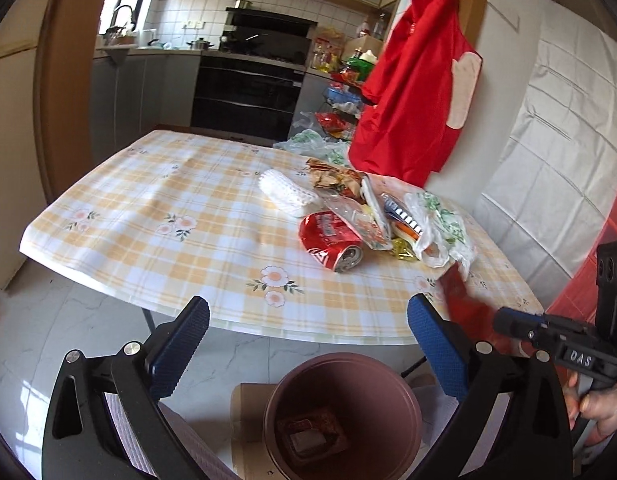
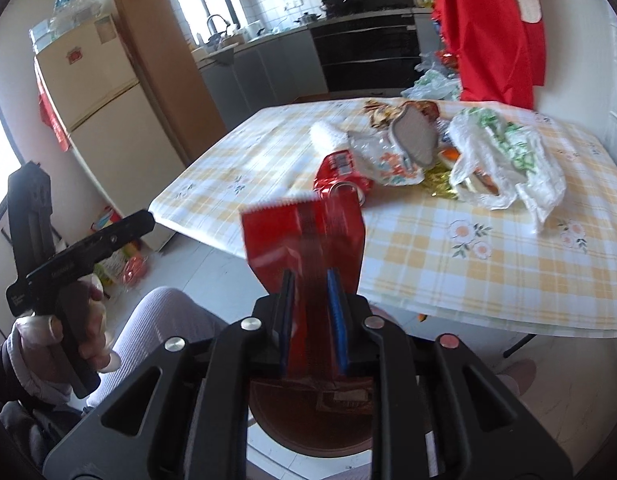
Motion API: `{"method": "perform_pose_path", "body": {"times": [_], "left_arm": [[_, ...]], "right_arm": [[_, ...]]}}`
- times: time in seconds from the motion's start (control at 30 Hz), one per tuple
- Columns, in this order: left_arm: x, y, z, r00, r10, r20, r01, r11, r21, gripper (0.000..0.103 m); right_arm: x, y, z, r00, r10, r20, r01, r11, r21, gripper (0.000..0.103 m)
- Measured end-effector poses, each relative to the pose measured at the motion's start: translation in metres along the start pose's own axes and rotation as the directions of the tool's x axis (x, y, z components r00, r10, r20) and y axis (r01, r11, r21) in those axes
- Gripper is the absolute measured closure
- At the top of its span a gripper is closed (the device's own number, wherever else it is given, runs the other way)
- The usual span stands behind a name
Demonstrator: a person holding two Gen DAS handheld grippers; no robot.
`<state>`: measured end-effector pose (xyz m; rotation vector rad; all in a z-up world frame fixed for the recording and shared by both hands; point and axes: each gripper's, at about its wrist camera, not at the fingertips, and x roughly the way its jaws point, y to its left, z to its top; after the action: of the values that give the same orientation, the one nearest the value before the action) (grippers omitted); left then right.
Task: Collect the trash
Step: 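Lower both tools over the bin and open them to drop the items, then reach the left tool to the crushed red can and grasp it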
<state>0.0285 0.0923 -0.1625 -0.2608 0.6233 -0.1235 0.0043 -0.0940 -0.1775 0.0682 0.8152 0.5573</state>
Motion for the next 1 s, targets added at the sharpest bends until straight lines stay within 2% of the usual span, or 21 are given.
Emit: {"method": "perform_pose_path", "body": {"times": [0.1,0.17,0.2,0.27,0.33,0.5,0.67,0.83,0.93,1.0], "left_arm": [[0.004,0.009,-0.003,1.000,0.003,-0.015,-0.004,0.999,-0.041,0.006],[0.005,0.010,-0.005,1.000,0.007,-0.020,-0.008,0.999,-0.048,0.006],[0.006,0.011,-0.006,1.000,0.011,-0.022,-0.012,0.999,-0.047,0.006],[0.007,0.010,-0.009,1.000,0.016,-0.026,-0.017,0.999,-0.040,0.006],[0.011,0.009,-0.012,0.999,0.023,-0.035,-0.024,0.999,-0.034,0.006],[0.024,0.009,-0.018,0.997,0.015,-0.075,-0.018,0.999,-0.038,0.006],[0.044,0.007,-0.009,0.995,-0.010,-0.101,0.006,0.999,-0.037,0.007],[0.081,0.005,0.020,0.990,-0.064,-0.129,0.060,0.998,-0.037,0.019],[0.112,0.003,0.041,0.986,-0.084,-0.142,0.083,0.996,-0.009,0.031],[0.134,0.004,0.050,0.981,-0.101,-0.166,0.101,0.995,-0.012,0.043]], "right_arm": [[0.005,0.006,-0.002,1.000,0.003,-0.008,-0.003,1.000,-0.015,0.065],[0.005,0.005,-0.003,1.000,-0.019,0.001,0.019,1.000,-0.015,0.044],[0.004,0.003,-0.003,1.000,-0.028,0.006,0.029,1.000,-0.009,0.040],[0.005,-0.003,-0.003,0.998,-0.057,0.011,0.057,0.998,0.013,0.021],[0.006,-0.010,-0.004,0.995,-0.094,0.011,0.094,0.995,0.037,0.011],[0.014,-0.037,-0.007,0.983,-0.180,-0.017,0.181,0.979,0.093,0.007],[0.020,-0.061,-0.009,0.975,-0.219,-0.033,0.222,0.966,0.134,0.007],[0.024,-0.085,-0.007,0.961,-0.274,-0.037,0.276,0.948,0.155,0.007],[0.025,-0.101,-0.003,0.958,-0.284,-0.034,0.285,0.941,0.181,0.007],[0.026,-0.112,0.000,0.956,-0.293,-0.035,0.294,0.935,0.197,0.007]]}}
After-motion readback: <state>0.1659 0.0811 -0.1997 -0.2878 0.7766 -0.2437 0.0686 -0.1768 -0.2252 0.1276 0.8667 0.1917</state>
